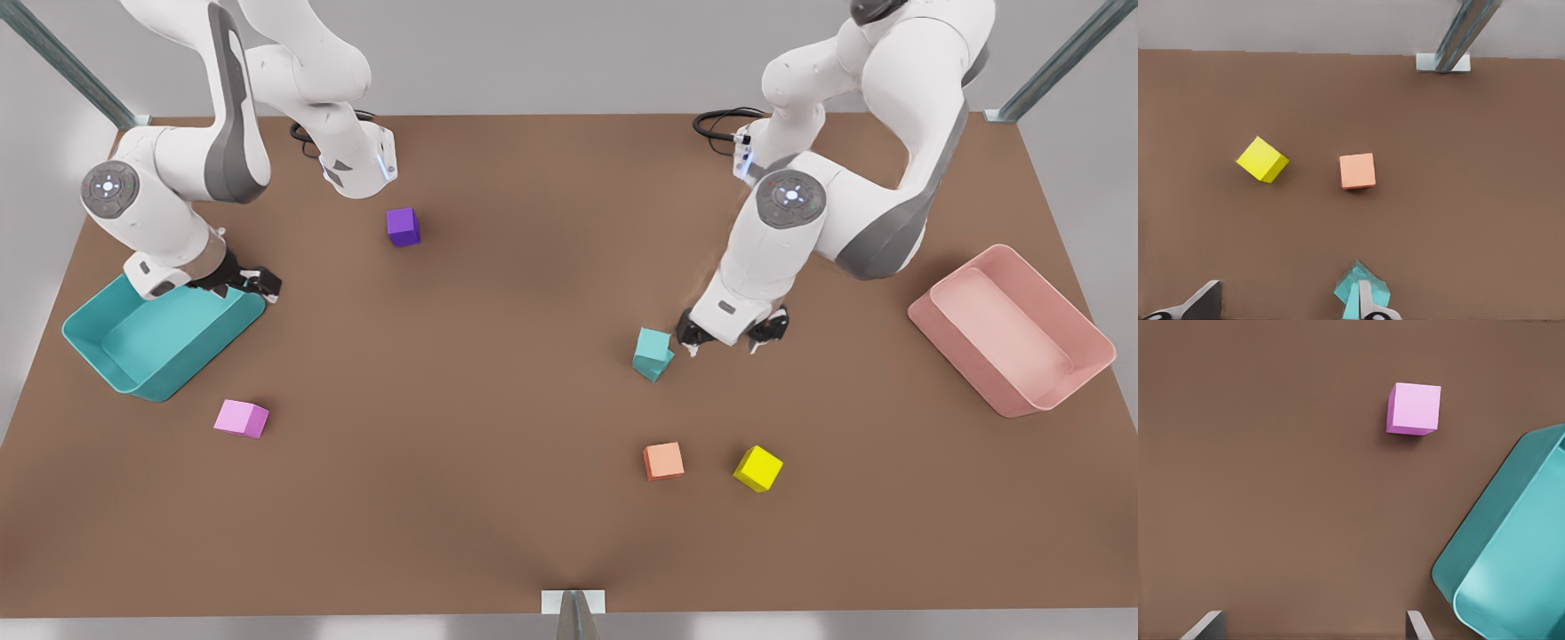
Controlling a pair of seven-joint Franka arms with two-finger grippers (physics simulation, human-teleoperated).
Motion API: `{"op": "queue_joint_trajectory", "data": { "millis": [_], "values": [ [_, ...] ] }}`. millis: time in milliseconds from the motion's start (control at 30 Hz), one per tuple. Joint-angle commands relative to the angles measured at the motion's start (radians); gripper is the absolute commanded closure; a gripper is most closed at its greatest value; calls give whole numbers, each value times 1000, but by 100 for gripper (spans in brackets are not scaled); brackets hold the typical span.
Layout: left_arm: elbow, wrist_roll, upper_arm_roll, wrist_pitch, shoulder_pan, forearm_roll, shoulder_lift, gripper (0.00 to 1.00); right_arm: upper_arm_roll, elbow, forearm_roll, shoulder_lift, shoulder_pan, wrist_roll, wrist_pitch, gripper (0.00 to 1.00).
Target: Stack the two blue cubes on top of each other
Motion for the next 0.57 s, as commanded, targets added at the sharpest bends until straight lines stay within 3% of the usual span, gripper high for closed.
{"op": "queue_joint_trajectory", "data": {
  "millis": [0, 33, 67, 100, 133, 300, 533],
  "values": [
    [125, 590, 647, -399, -354, -467, -81, 0, 3, 0, 1, 0, 0, 10, -3, 0],
    [70, 679, 746, -395, -370, -510, -141, 0, 3, -1, 1, 3, 0, 10, 1, 0],
    [8, 685, 743, -324, -343, -512, -207, 0, 3, -1, 1, 2, 0, 10, 1, 0],
    [-185, 688, 743, -179, -339, -504, -329, 0, 3, -1, 1, 3, 0, 10, 1, 0],
    [-282, 688, 744, -113, -333, -498, -411, 0, 3, -1, 1, 2, 0, 10, -1, 0],
    [-141, 682, 744, -128, -328, -502, -296, 0, 3, -1, 1, 2, 0, 10, -4, 0],
    [-139, 684, 749, -129, -327, -507, -267, 0, 3, -1, 1, 3, 0, 10, -3, 0]
  ]
}}
